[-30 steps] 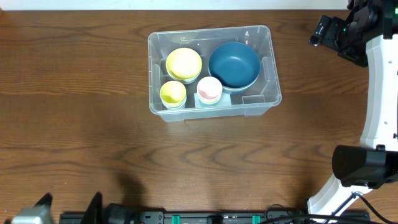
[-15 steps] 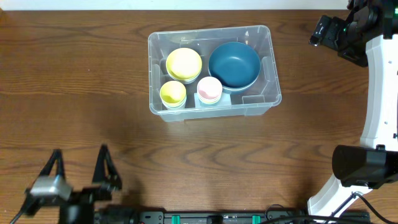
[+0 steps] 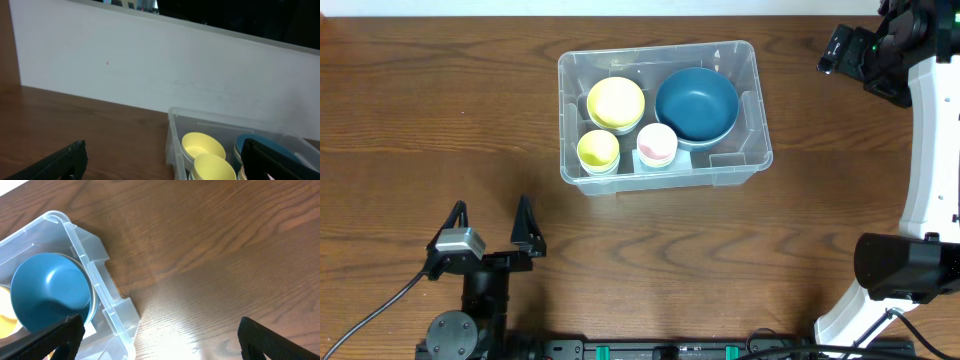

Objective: Pack container

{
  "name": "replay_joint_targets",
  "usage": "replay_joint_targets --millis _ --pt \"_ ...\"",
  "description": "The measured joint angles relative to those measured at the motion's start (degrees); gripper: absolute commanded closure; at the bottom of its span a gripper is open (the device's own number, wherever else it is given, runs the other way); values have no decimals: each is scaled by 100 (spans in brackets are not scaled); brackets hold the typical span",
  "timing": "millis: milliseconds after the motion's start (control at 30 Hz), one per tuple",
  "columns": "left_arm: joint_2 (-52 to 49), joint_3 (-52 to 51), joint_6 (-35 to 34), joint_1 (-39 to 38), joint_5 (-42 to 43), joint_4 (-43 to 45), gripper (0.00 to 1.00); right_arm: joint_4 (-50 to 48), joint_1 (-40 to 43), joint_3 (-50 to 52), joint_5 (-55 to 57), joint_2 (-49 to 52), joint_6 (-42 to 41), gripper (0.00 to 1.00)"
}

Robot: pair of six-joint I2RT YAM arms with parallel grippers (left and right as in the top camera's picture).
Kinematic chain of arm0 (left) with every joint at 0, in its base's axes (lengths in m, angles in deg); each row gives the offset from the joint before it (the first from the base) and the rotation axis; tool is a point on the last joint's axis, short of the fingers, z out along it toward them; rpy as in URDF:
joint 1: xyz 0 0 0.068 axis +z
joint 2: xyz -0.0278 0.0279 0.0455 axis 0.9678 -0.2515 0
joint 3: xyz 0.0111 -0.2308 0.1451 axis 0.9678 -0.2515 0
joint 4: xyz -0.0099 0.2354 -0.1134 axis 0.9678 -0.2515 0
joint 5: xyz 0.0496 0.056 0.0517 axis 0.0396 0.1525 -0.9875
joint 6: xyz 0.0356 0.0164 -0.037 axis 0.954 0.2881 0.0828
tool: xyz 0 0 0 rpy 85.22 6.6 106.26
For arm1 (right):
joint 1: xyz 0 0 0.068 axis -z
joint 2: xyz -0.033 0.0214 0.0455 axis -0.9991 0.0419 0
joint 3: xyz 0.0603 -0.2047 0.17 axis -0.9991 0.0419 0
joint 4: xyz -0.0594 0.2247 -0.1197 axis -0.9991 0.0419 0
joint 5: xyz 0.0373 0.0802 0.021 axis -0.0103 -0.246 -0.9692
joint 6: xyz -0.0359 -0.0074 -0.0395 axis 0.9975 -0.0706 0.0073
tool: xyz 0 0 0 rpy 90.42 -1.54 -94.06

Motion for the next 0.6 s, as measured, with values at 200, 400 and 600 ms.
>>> replay_joint_targets --millis 200,400,600 --pt "17 -560 -2 0 127 365 2 0 0 0 0 0 -2 1" --pt "17 -1071 -2 0 332 800 2 2 0 0 0 0 0 1" --pt "17 -1394 -2 0 382 872 2 0 0 0 0 0 0 1"
